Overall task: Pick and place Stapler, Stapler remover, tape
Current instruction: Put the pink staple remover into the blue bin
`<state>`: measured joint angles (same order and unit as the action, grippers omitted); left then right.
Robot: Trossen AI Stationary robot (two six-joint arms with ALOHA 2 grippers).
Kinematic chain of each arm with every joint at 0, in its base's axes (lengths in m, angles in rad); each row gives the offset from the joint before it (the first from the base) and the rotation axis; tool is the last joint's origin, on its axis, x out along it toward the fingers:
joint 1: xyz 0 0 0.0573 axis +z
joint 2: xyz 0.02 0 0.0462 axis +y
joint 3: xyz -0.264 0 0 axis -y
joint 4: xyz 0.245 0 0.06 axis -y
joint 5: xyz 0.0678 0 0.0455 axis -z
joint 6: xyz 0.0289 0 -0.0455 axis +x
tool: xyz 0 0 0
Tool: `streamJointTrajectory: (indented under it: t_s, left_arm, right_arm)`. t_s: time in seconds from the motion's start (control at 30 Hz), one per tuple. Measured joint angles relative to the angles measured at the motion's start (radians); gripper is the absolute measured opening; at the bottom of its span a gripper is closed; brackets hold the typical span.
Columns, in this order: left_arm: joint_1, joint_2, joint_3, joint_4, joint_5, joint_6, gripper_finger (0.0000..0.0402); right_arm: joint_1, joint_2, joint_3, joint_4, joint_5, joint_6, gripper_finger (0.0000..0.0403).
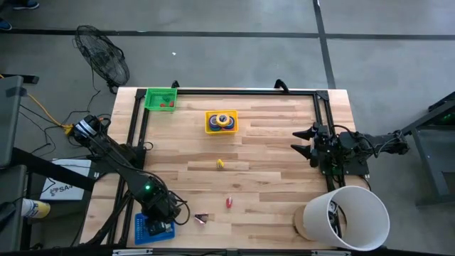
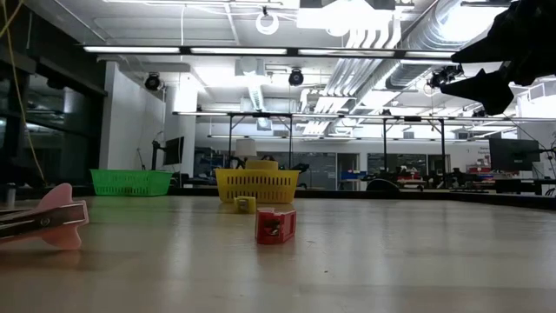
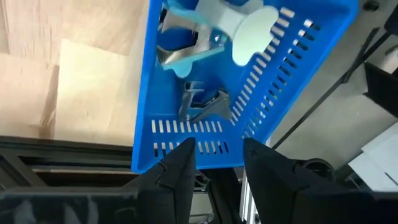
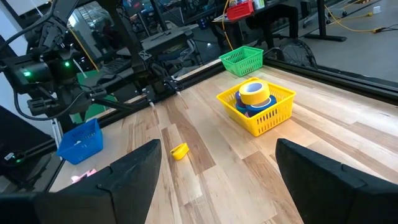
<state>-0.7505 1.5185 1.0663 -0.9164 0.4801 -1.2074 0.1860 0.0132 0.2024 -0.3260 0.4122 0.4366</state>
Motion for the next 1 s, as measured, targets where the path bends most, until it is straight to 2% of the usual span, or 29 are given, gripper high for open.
streamJointTrajectory:
  t_s: [0.3,0.63,0.77,0.9,1.0]
  left_arm:
    - [0.131,-0.005,0.0,0.001,-0.001,0.091,0.0131]
    - [0.289,-0.005,0.0,0.057,-0.008,0.322,0.0131]
    - [0.331,-0.005,0.0,0.141,-0.067,0.462,0.0131]
    - [0.342,-0.005,0.001,0.18,-0.198,0.6,0.0132]
    - [0.338,0.004,0.001,0.194,-0.249,0.685,0.0135]
  right_arm:
    - [0.0,0.0,0.0,0.0,0.0,0.0,0.0307]
    - [0.0,0.0,0.0,0.0,0.0,0.0,0.0307]
    - [0.0,0.0,0.0,0.0,0.0,0.0,0.0307]
    - [0.0,0.0,0.0,0.0,0.0,0.0,0.0307]
    - [0.0,0.0,0.0,0.0,0.0,0.0,0.0307]
